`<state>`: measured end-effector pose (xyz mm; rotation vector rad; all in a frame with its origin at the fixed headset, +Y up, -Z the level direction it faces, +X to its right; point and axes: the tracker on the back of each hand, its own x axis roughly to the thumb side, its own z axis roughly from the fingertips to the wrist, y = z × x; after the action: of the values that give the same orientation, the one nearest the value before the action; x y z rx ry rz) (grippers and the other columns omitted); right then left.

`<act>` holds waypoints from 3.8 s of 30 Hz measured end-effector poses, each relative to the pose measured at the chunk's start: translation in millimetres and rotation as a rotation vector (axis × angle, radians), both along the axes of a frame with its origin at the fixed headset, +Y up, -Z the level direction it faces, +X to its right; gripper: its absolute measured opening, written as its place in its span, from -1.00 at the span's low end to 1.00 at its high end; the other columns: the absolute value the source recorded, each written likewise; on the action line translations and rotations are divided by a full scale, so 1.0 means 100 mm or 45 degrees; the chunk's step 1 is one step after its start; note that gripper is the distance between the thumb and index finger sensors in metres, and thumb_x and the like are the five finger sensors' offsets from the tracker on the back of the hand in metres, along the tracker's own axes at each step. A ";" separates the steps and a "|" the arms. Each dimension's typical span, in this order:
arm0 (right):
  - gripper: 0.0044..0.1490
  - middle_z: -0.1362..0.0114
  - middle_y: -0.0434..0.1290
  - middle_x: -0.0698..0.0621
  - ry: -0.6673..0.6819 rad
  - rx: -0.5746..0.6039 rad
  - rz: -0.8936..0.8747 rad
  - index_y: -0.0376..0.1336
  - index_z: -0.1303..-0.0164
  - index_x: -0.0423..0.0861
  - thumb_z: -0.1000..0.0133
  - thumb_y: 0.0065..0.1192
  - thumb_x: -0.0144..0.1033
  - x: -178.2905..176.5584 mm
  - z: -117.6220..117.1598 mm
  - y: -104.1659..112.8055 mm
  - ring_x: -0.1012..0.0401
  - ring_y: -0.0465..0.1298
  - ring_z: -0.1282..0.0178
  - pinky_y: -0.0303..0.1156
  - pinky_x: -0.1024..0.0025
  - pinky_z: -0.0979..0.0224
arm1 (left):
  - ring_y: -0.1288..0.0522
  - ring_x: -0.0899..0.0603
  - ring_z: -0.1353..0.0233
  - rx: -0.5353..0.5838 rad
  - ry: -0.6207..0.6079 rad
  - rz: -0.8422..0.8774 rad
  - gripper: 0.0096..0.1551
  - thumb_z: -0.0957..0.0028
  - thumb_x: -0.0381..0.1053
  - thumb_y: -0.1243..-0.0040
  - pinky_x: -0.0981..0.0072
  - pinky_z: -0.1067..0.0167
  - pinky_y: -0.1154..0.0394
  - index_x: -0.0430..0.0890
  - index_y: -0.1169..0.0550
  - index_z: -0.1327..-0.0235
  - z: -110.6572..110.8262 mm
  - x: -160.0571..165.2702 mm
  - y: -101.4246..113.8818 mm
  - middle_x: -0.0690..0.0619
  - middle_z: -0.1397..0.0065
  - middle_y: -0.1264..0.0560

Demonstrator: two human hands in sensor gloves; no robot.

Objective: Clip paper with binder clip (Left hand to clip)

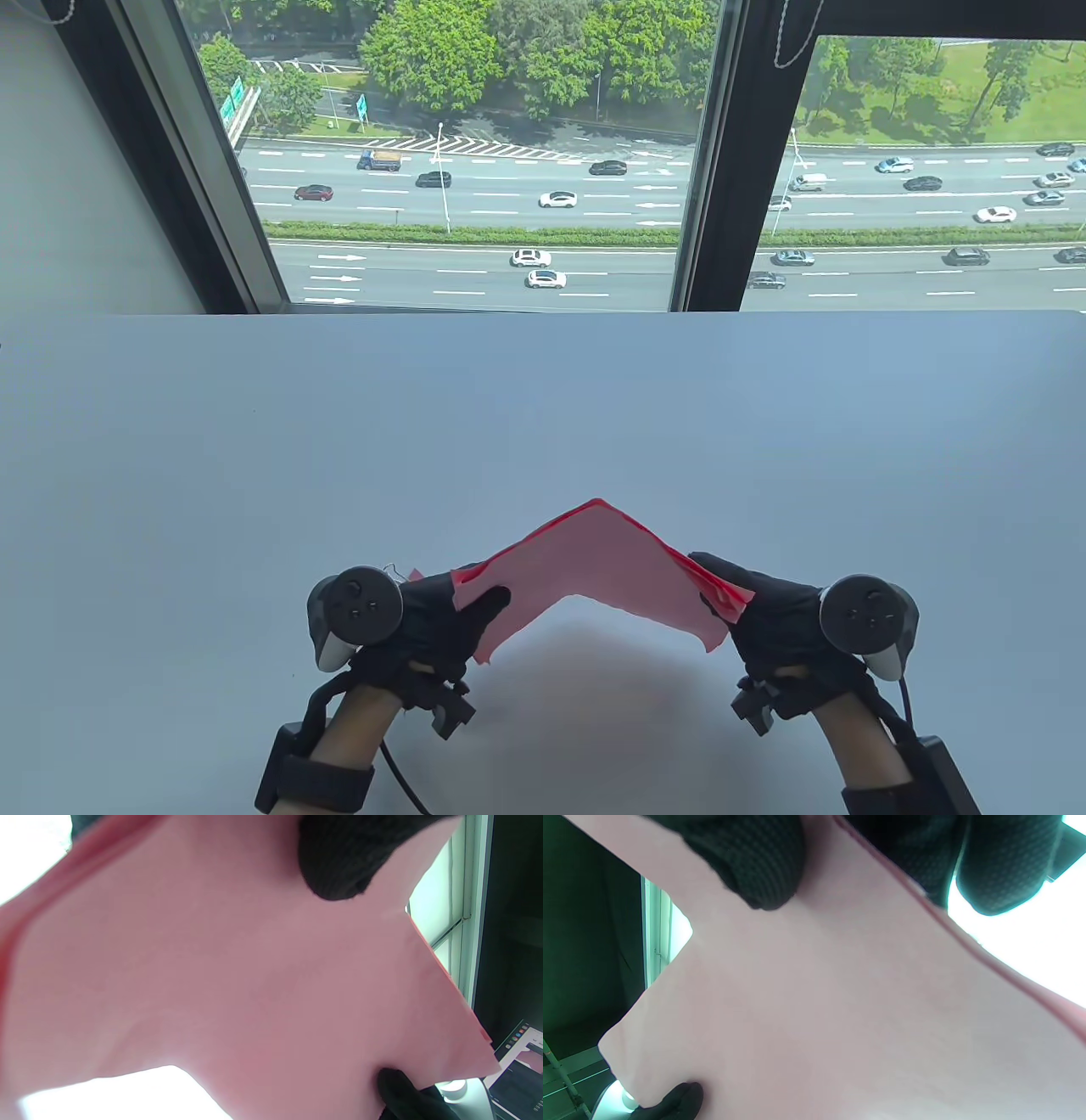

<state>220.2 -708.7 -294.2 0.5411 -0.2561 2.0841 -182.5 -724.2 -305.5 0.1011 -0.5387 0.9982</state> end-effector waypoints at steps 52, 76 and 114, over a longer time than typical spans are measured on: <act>-0.41 -0.06 0.70 -0.12 0.120 -0.288 -0.122 0.41 -0.32 -0.05 -0.03 0.35 -0.29 0.09 -0.13 -0.11 -0.09 0.71 0.05 0.50 -0.14 -0.12 | -0.66 -0.28 -0.24 -0.455 -0.208 0.037 -0.44 -0.08 0.08 -0.19 -0.24 -0.21 -0.47 0.05 -0.61 -0.37 -0.12 -0.10 -0.08 -0.04 -0.33 -0.67; -0.41 0.06 0.71 -0.03 0.244 -0.612 -0.394 0.44 -0.22 -0.20 -0.04 0.37 -0.18 0.18 -0.23 -0.32 -0.03 0.71 0.11 0.50 -0.11 -0.12 | -0.77 -0.18 0.04 -0.797 -0.506 0.244 -0.42 -0.08 0.07 -0.16 -0.12 -0.04 -0.58 -0.11 -0.61 -0.32 -0.15 -0.04 -0.26 -0.04 -0.08 -0.76; 0.26 -0.26 0.55 -0.25 0.202 -0.734 -0.331 0.08 -0.55 -0.33 0.00 0.01 0.49 -0.22 -0.07 -0.51 -0.23 0.59 -0.10 0.42 -0.23 -0.14 | -0.76 -0.15 0.00 -0.582 -0.260 0.577 -0.42 -0.08 0.10 -0.12 -0.08 -0.06 -0.59 -0.03 -0.59 -0.35 -0.05 0.08 -0.18 0.00 -0.13 -0.74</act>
<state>198.6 -760.0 -301.3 0.2972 0.3441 1.7403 -175.0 -742.4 -310.9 -0.3023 -0.4690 1.5640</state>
